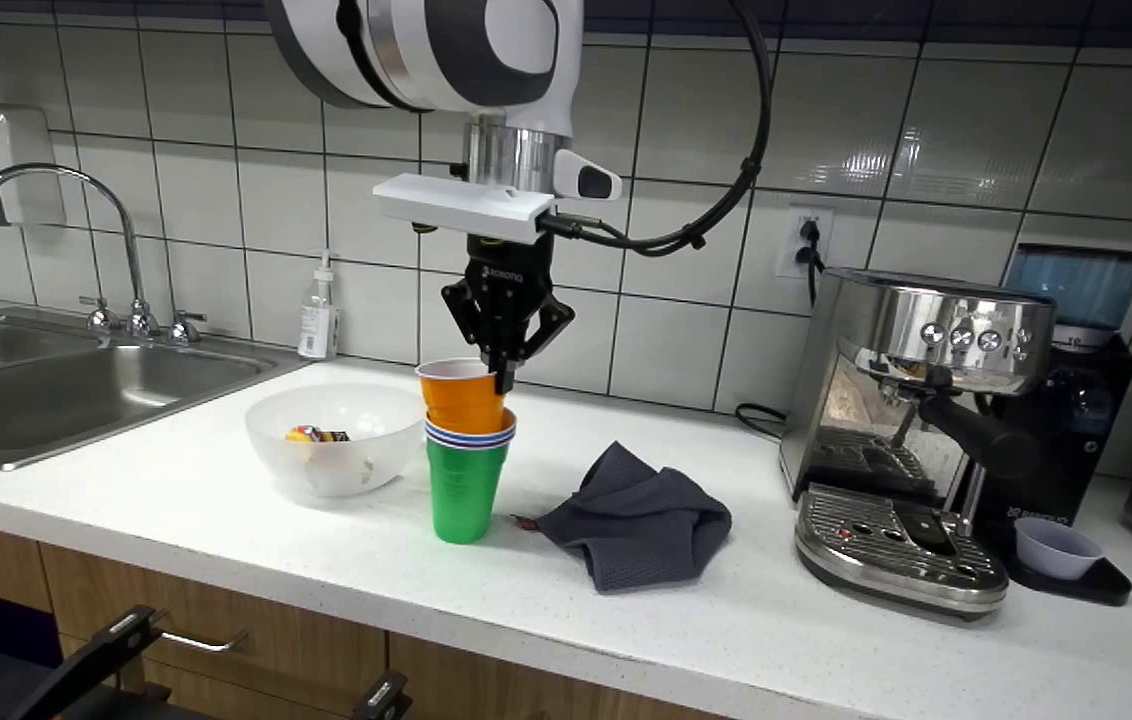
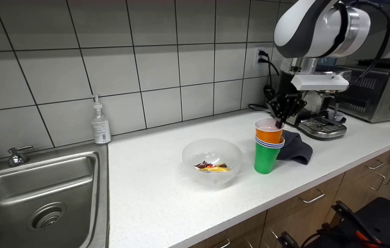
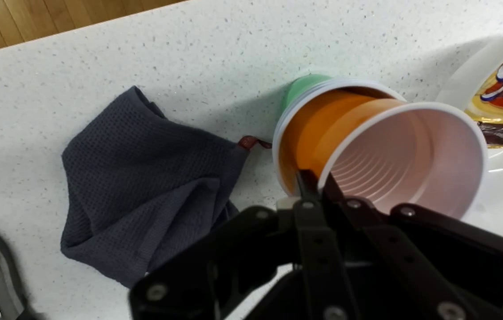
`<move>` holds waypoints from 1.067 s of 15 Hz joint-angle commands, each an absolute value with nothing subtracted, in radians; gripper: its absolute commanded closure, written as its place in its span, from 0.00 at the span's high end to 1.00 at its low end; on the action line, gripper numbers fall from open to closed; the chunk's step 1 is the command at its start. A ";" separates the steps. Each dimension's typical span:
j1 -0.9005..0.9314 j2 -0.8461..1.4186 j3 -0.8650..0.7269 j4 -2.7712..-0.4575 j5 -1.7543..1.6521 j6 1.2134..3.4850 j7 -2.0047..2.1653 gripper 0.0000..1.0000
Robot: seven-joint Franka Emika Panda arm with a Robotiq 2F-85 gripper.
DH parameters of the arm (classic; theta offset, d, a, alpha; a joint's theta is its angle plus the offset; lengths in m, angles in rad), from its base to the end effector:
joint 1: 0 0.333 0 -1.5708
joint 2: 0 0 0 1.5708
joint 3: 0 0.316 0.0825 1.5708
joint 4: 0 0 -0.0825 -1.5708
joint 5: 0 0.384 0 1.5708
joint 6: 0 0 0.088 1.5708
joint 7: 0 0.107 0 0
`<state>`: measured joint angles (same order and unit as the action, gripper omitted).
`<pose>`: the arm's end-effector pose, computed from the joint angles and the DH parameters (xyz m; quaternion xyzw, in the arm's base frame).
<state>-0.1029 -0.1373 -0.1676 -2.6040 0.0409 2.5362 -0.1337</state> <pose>0.4223 -0.1163 0.3076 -0.9956 0.0843 -0.0376 0.0164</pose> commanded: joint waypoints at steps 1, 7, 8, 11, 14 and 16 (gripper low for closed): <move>-0.108 -0.123 -0.154 -2.598 0.043 2.557 -0.112 0.01; -0.100 -0.114 -0.153 -2.603 0.064 2.569 -0.129 0.01; -0.098 -0.113 -0.153 -2.604 0.067 2.569 -0.131 0.01; -0.092 -0.111 -0.153 -2.608 0.084 2.571 -0.140 0.01; -0.089 -0.109 -0.153 -2.611 0.099 2.570 -0.142 0.01; -0.089 -0.108 -0.154 -2.613 0.111 2.570 -0.143 0.01</move>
<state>-0.0876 -0.1101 -0.1646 -2.6086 0.0794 2.5548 -0.1343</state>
